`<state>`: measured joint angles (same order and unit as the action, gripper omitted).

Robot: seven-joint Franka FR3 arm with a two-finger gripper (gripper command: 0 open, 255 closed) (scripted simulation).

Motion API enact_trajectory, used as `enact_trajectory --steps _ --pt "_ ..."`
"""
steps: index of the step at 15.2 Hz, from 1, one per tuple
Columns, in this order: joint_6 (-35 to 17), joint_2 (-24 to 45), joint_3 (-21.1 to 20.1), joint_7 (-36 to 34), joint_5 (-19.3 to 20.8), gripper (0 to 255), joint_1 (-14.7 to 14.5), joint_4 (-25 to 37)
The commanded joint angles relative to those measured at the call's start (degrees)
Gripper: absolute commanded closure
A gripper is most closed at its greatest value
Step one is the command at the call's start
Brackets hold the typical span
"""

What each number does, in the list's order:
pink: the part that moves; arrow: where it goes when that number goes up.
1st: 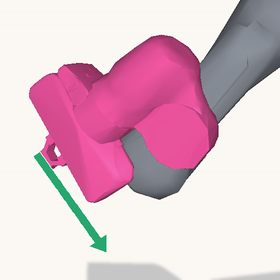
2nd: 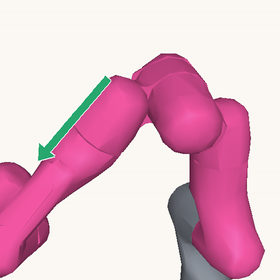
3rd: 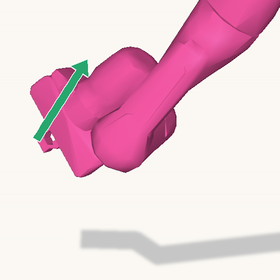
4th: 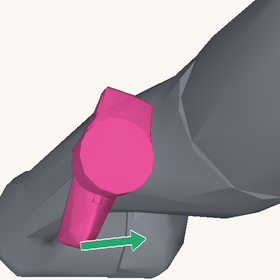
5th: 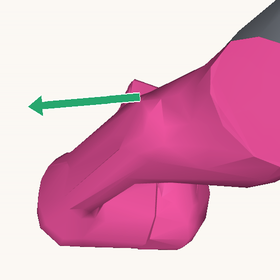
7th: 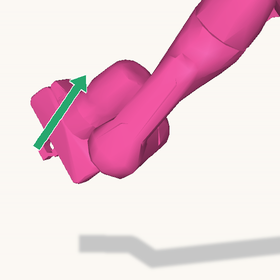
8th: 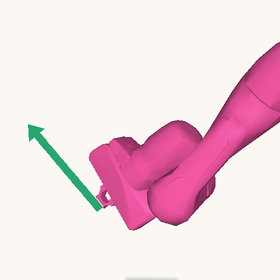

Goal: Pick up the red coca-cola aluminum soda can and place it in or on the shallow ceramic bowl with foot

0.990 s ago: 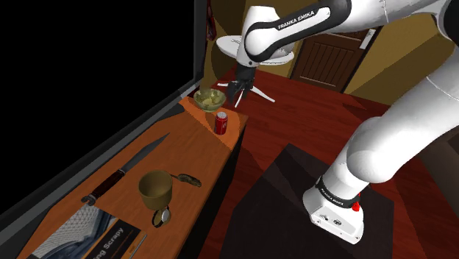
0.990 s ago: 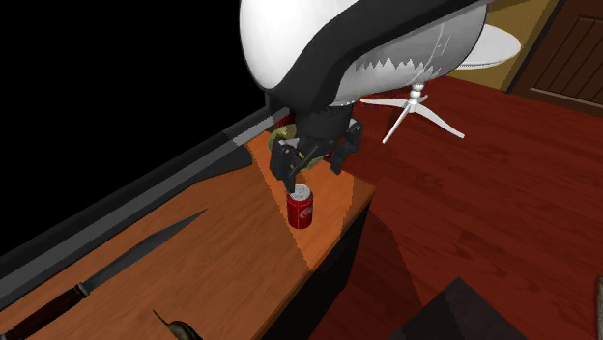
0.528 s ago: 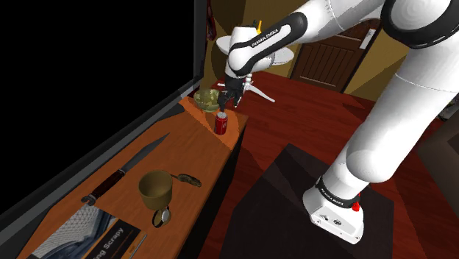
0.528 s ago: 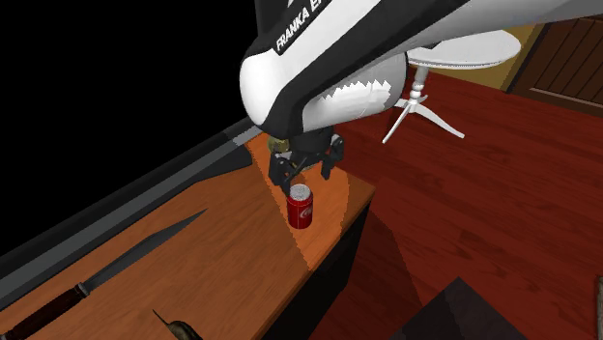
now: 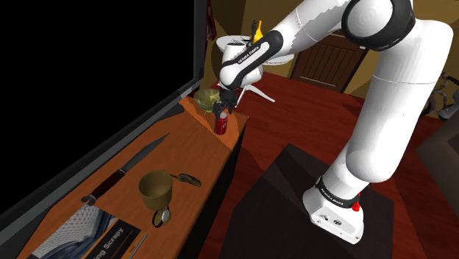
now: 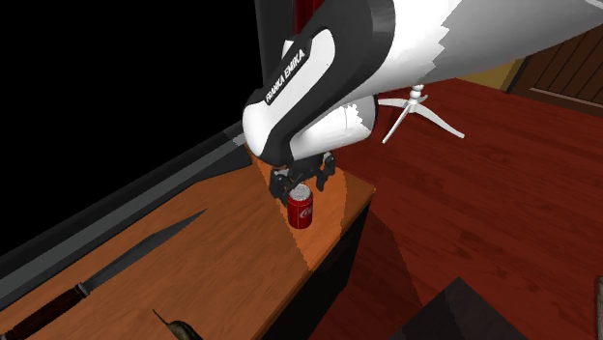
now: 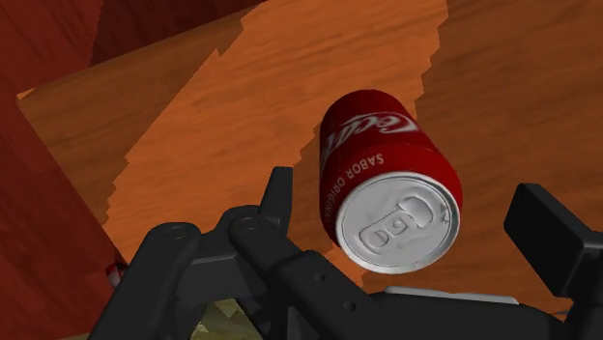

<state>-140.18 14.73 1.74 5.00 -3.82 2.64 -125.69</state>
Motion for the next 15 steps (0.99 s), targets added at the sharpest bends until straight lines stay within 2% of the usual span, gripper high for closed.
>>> enact_trajectory --steps 1,3,11,12,15 --pt "-1.3 1.4 -0.1 0.1 -0.1 0 0.0 0.1" --pt "-3.1 2.9 -0.2 0.2 -0.3 0 0.0 -0.1" --pt "-3.0 2.9 -0.2 0.2 -0.3 0 0.0 -0.1" --pt "-3.0 2.9 -0.2 0.2 -0.3 255 0.0 -0.1" --pt "-3.0 2.9 -0.1 0.2 -0.3 255 0.0 -0.1"
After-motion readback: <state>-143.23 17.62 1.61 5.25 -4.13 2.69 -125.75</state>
